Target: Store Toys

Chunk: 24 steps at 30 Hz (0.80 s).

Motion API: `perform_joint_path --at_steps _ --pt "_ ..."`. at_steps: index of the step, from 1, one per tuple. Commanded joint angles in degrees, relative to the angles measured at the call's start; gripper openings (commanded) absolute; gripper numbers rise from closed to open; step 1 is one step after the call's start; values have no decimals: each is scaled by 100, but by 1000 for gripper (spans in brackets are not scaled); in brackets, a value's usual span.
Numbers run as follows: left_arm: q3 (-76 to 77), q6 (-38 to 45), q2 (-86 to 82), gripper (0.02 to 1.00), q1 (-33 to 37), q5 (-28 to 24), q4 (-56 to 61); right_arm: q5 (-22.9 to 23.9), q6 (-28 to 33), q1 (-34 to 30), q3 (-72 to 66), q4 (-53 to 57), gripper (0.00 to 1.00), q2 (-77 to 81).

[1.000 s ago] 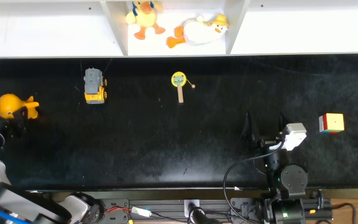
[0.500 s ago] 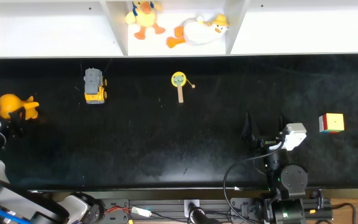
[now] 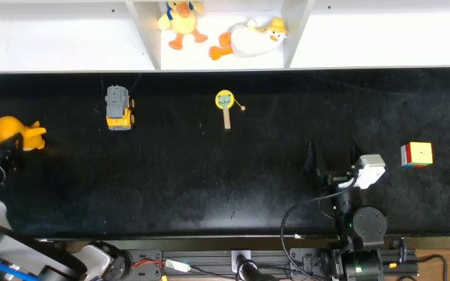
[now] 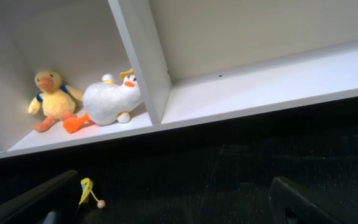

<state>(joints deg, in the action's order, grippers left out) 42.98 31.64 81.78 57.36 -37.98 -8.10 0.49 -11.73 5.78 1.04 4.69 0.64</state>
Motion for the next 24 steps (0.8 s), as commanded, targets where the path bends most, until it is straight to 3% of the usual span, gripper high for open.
perform_joint_path --at_steps 1,4,10,24 --pt "-48 -332 9 336 -48 -140 116 59 15 31 -76 -26 996 -39" --pt "-31 -562 -35 174 -48 -146 190 59 15 31 -76 -26 996 -39" --pt "96 -809 -315 36 -48 -205 160 59 17 31 -76 -26 993 -39" --pt "122 -1552 -1707 34 -267 -299 -20 59 15 31 -76 -26 996 -39"
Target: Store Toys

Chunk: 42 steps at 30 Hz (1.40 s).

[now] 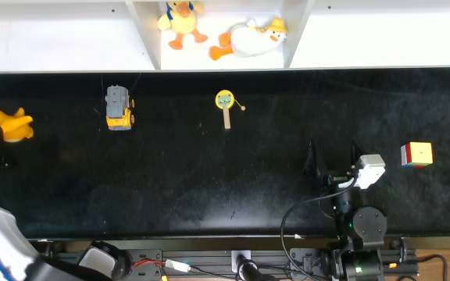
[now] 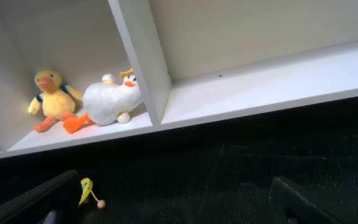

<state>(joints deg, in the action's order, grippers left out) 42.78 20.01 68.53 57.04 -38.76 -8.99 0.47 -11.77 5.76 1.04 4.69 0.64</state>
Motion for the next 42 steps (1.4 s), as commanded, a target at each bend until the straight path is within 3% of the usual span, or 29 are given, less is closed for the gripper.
perform_joint_path --at_steps 1,6,13,24,28,42 --pt "155 -468 -393 36 -337 -205 127 61 20 33 -76 -26 996 -39" --pt "243 -1163 -273 34 -1058 494 597 61 20 33 -76 -26 996 -39" --pt "627 -1462 166 34 -2024 1832 1073 61 20 33 -76 -26 993 -39" --pt "2094 -1687 1834 34 -2483 1777 1060 61 20 33 -76 -26 996 -39" --pt "2435 -1685 2234 34 -2555 1434 1097 61 20 33 -76 -26 996 -39" --pt "2557 -1665 2728 34 -2879 1497 1493 61 20 33 -76 -26 996 -39"
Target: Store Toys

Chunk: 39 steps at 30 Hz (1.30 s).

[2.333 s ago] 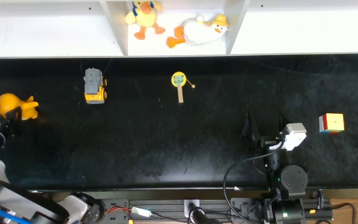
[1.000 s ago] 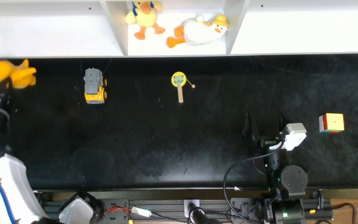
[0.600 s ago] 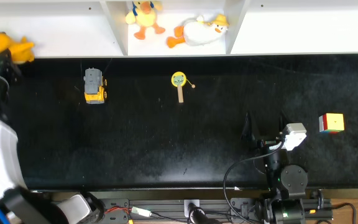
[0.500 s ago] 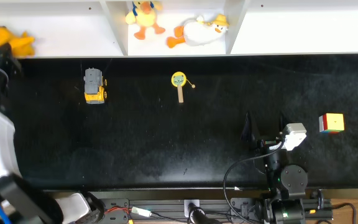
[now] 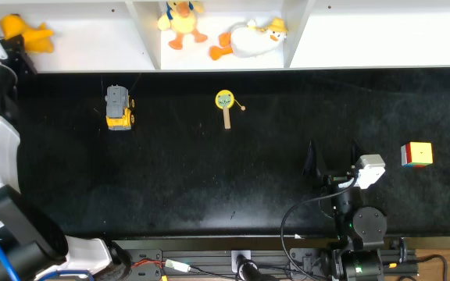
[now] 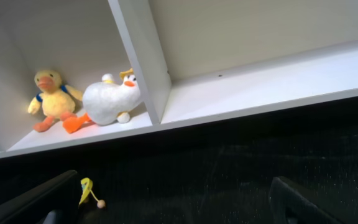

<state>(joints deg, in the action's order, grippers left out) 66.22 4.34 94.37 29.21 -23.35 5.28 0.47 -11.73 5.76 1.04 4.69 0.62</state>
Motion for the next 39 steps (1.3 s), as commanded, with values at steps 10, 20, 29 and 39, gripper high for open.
perform_joint_path --at_steps 10,20,29,39 --pt "225 122 350 34 -111 291 52 61 15 33 -76 -26 993 -37" --pt "479 203 348 34 -168 730 -258 61 15 33 -76 -26 996 -37" --pt "1064 634 348 36 -234 953 -975 61 15 33 -76 -26 996 -37" --pt "1062 455 450 38 -234 949 -1185 61 15 33 -76 -26 993 -37"
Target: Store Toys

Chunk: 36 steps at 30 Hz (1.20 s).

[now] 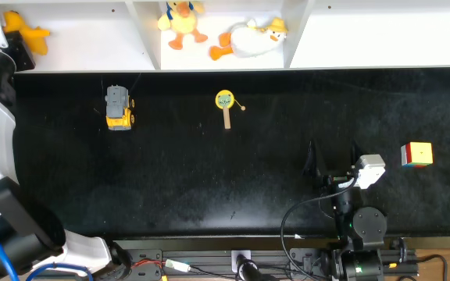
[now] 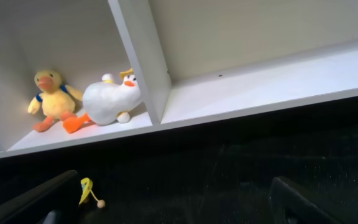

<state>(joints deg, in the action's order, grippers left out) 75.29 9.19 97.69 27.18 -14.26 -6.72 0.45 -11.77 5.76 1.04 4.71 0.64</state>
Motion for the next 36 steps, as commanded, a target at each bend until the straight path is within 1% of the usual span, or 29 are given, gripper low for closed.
perform_joint_path --at_steps 1,11,13,14,15,16,18,19,22,26,28,29,33,36 --pt "155 -31 149 34 -31 35 13 63 20 33 -76 -28 996 -39" --pt "155 -72 358 40 -31 24 37 63 20 33 -76 -28 993 -39" --pt "155 -72 358 279 -31 24 37 63 20 33 -76 -28 993 -39" --pt "155 -70 358 318 -31 22 44 63 20 33 -76 -28 996 -39" --pt "155 -70 358 336 -31 22 52 63 20 33 -76 -28 996 -39" --pt "155 -70 358 391 -31 22 61 63 20 33 -76 -28 996 -39" --pt "155 -70 358 579 -31 22 76 63 22 33 -76 -28 996 -39" --pt "157 -72 358 630 -31 20 81 63 20 33 -76 -28 996 -39" --pt "157 -70 354 678 -31 -26 101 63 20 33 -76 -28 996 -39" --pt "157 -70 291 798 -31 -245 164 63 20 33 -76 -28 993 -39" --pt "157 -70 225 941 -31 -260 170 63 22 33 -76 -28 993 -39" --pt "157 -70 192 996 -31 -260 166 63 20 33 -76 -28 993 -39" --pt "157 -70 -9 998 -31 -258 76 63 20 33 -76 -28 993 -39" --pt "157 -68 -247 998 -24 -254 -205 63 22 33 -76 -28 996 -39"
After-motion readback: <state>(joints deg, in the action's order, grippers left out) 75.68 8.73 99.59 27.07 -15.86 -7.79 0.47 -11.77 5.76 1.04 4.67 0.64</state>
